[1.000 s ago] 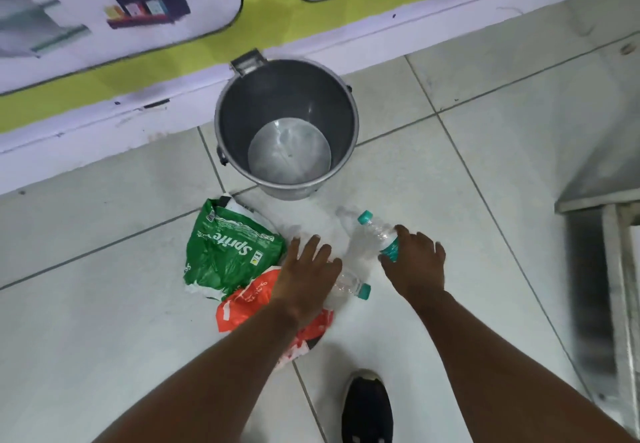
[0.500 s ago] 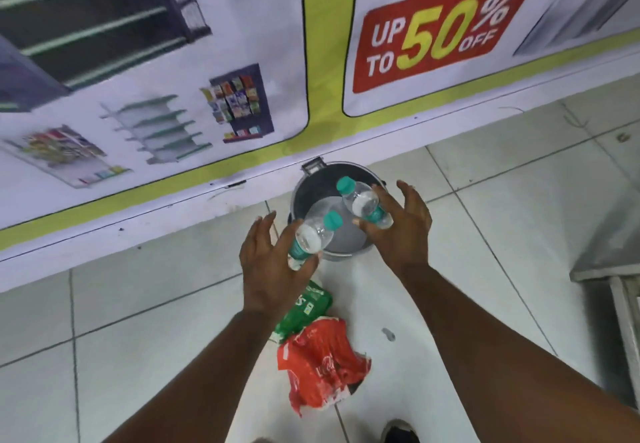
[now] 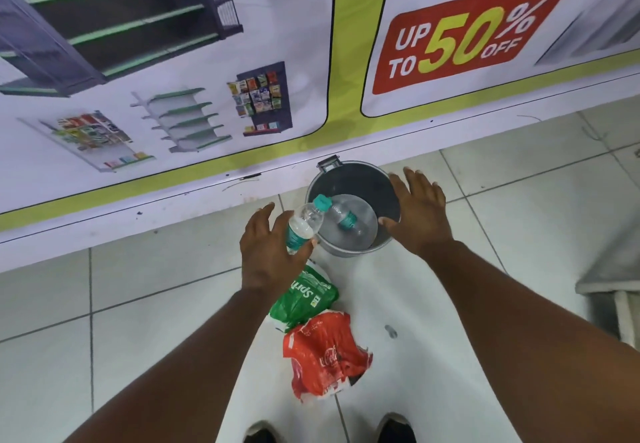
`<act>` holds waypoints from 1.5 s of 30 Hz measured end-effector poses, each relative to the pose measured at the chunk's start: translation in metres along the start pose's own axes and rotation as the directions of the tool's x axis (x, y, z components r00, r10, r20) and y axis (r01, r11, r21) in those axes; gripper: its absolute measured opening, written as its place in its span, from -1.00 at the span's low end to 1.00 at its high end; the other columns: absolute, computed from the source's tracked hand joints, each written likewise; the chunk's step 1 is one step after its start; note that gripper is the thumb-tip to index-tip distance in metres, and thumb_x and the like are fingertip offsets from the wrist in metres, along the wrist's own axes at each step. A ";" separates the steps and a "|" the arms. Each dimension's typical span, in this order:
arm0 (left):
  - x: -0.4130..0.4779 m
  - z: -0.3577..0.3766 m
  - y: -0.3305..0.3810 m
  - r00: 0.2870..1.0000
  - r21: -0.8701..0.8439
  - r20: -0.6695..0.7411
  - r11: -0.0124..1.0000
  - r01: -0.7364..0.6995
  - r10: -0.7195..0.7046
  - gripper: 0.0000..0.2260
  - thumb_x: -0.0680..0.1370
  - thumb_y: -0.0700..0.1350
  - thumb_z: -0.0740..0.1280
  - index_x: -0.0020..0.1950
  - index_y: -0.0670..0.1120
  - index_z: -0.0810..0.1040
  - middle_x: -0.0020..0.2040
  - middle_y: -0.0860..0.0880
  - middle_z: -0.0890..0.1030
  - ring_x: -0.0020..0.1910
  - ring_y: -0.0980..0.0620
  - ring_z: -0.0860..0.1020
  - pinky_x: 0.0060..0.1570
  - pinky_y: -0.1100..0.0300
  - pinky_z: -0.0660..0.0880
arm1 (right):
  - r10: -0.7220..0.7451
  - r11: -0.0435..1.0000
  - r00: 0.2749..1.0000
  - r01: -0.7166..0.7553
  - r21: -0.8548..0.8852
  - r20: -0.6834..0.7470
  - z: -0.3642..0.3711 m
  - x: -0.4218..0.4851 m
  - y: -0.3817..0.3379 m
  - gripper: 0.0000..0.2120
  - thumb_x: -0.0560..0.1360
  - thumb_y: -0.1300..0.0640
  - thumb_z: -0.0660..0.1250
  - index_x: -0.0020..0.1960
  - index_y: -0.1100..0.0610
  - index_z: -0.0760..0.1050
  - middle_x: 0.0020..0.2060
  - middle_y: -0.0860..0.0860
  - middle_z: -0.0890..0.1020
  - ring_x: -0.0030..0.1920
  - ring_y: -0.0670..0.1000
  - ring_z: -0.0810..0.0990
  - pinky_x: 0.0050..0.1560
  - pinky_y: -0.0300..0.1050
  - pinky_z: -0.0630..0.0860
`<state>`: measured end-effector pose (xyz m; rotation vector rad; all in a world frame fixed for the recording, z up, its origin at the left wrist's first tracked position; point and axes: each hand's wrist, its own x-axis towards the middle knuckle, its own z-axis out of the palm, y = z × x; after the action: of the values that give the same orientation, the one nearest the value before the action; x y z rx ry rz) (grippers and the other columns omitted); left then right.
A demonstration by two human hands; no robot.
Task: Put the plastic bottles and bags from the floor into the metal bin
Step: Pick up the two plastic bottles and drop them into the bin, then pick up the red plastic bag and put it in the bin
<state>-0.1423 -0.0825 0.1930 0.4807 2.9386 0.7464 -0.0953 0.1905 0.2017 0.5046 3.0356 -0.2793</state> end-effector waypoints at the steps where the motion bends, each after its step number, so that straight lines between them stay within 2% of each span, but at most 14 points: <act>1: 0.003 0.001 0.006 1.000 0.017 0.008 1.000 -0.019 0.019 -0.43 0.41 0.22 0.41 0.33 0.01 0.42 0.42 -0.18 0.39 0.40 -0.21 0.29 0.29 -0.19 0.33 | 0.013 1.000 1.000 -0.013 -0.003 -0.002 -0.008 -0.001 0.007 -0.19 0.41 -0.10 0.45 0.53 0.04 0.14 0.54 0.15 0.20 0.54 0.19 0.10 0.49 0.24 0.05; 6: 0.033 0.010 0.042 0.989 0.069 0.077 0.989 -0.134 0.129 -0.41 0.40 0.17 0.41 0.36 -0.03 0.42 0.45 -0.19 0.35 0.44 -0.22 0.23 0.34 -0.17 0.29 | 0.010 0.999 1.000 -0.011 -0.040 -0.021 -0.033 0.000 0.028 -0.18 0.43 -0.10 0.44 0.54 0.04 0.10 0.55 0.14 0.17 0.54 0.19 0.10 0.48 0.23 0.06; 12: 0.069 0.021 0.089 0.971 0.133 0.105 0.965 -0.227 0.214 -0.29 0.38 0.28 0.38 0.44 0.01 0.31 0.48 -0.16 0.29 0.47 -0.20 0.18 0.38 -0.14 0.24 | -0.055 0.993 0.998 0.055 -0.103 0.003 -0.050 -0.007 0.043 -0.17 0.45 -0.09 0.42 0.55 0.05 0.05 0.55 0.14 0.16 0.54 0.18 0.09 0.49 0.23 0.07; 20: 0.048 -0.008 0.066 0.943 0.258 0.207 0.916 -0.308 0.259 -0.18 0.42 0.33 0.28 0.55 0.04 0.03 0.58 -0.13 0.04 0.54 -0.16 -0.06 0.47 -0.20 0.04 | -0.056 0.998 0.998 0.057 -0.026 0.037 -0.054 -0.024 0.024 -0.24 0.50 -0.07 0.36 0.56 0.07 0.07 0.56 0.14 0.14 0.55 0.16 0.08 0.51 0.19 0.03; 22: 0.038 -0.019 0.058 0.949 0.238 0.174 0.924 -0.299 0.262 -0.19 0.43 0.31 0.28 0.56 0.04 0.03 0.59 -0.14 0.02 0.54 -0.16 -0.06 0.46 -0.21 0.05 | -0.122 0.993 0.992 0.122 0.002 -0.012 -0.052 -0.033 0.011 -0.29 0.50 -0.02 0.37 0.53 0.11 0.15 0.52 0.17 0.23 0.52 0.18 0.17 0.49 0.20 0.10; 25: 0.005 -0.027 0.039 0.951 0.209 0.132 0.931 -0.301 0.278 -0.20 0.44 0.28 0.30 0.56 0.03 0.05 0.58 -0.14 0.04 0.55 -0.17 -0.05 0.46 -0.23 0.07 | -0.323 0.946 0.945 0.323 -0.006 -0.040 -0.032 -0.058 -0.018 -0.36 0.44 0.04 0.41 0.46 0.16 0.30 0.43 0.20 0.39 0.42 0.22 0.35 0.42 0.19 0.27; 27: -0.021 -0.021 0.022 0.947 0.241 0.176 0.921 -0.306 0.269 -0.20 0.45 0.28 0.30 0.56 0.04 0.04 0.59 -0.13 0.03 0.55 -0.17 -0.06 0.46 -0.24 0.06 | -0.425 0.905 0.905 0.425 -0.002 0.014 -0.006 -0.080 -0.036 -0.37 0.41 0.04 0.44 0.42 0.17 0.34 0.38 0.21 0.46 0.37 0.23 0.42 0.36 0.19 0.35; 29: -0.044 -0.011 0.003 0.945 0.274 0.242 0.919 -0.284 0.220 -0.21 0.45 0.30 0.28 0.56 0.05 0.03 0.59 -0.12 0.01 0.55 -0.18 -0.08 0.46 -0.25 0.03 | -0.444 0.896 0.890 0.444 0.027 0.103 0.024 -0.102 -0.046 -0.39 0.42 0.03 0.43 0.41 0.17 0.36 0.36 0.21 0.48 0.35 0.24 0.44 0.35 0.18 0.37; 31: -0.063 0.002 -0.021 0.943 0.277 0.283 0.927 -0.253 0.173 -0.22 0.46 0.32 0.25 0.55 0.07 0.01 0.59 -0.11 0.00 0.55 -0.18 -0.09 0.46 -0.25 0.02 | -0.374 0.927 0.899 0.368 0.070 0.229 0.060 -0.123 -0.054 -0.39 0.45 0.00 0.38 0.45 0.14 0.33 0.41 0.19 0.42 0.40 0.23 0.39 0.40 0.13 0.30; 34: -0.088 0.028 -0.057 0.944 0.259 0.302 0.942 -0.213 0.130 -0.22 0.45 0.29 0.27 0.55 0.03 0.05 0.58 -0.14 0.08 0.54 -0.20 -0.02 0.45 -0.24 0.07 | -0.120 0.992 0.887 0.090 0.087 0.446 0.122 -0.150 -0.059 -0.29 0.47 -0.14 0.32 0.51 0.08 0.17 0.50 0.10 0.29 0.48 0.15 0.23 0.45 0.09 0.18; 37: -0.114 0.058 -0.090 0.928 0.285 0.362 0.938 -0.197 0.085 -0.21 0.46 0.30 0.26 0.55 -0.01 0.06 0.57 -0.17 0.12 0.53 -0.21 0.03 0.44 -0.23 0.11 | 0.104 0.990 0.793 -0.139 0.012 0.601 0.177 -0.172 -0.060 -0.03 0.32 -0.35 0.35 0.53 0.08 0.04 0.51 0.10 0.23 0.50 0.17 0.16 0.47 0.19 0.16; 39: -0.129 0.082 -0.113 0.914 0.313 0.401 0.928 -0.204 0.065 -0.23 0.47 0.34 0.18 0.56 0.00 0.04 0.57 -0.16 0.10 0.53 -0.19 0.01 0.44 -0.23 0.10 | 0.221 0.969 0.691 -0.235 -0.075 0.689 0.212 -0.185 -0.060 0.24 0.15 -0.52 0.33 0.55 0.11 -0.12 0.56 0.14 0.09 0.54 0.21 0.02 0.48 0.33 -0.02; 42: -0.139 0.103 -0.137 0.903 0.325 0.427 0.924 -0.203 0.049 -0.24 0.48 0.35 0.13 0.55 0.01 0.02 0.58 -0.16 0.08 0.54 -0.19 0.00 0.44 -0.23 0.10 | 0.310 0.937 0.590 -0.320 -0.137 0.745 0.252 -0.205 -0.070 0.54 -0.13 -0.68 0.22 0.54 0.15 -0.30 0.57 0.20 -0.07 0.56 0.25 -0.15 0.43 0.45 -0.25; 45: -0.143 0.120 -0.157 0.900 0.330 0.434 0.924 -0.192 0.032 -0.24 0.48 0.35 0.15 0.56 0.02 0.00 0.58 -0.15 0.05 0.54 -0.18 -0.03 0.46 -0.22 0.07 | 0.357 0.911 0.591 -0.393 -0.128 0.723 0.290 -0.231 -0.102 0.58 -0.19 -0.69 0.21 0.53 0.15 -0.31 0.57 0.23 -0.03 0.55 0.29 -0.10 0.41 0.43 -0.26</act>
<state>-0.0334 -0.2045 0.0117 0.7411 2.6415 0.0647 0.0961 -0.0308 -0.0472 0.7893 2.0670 -0.4063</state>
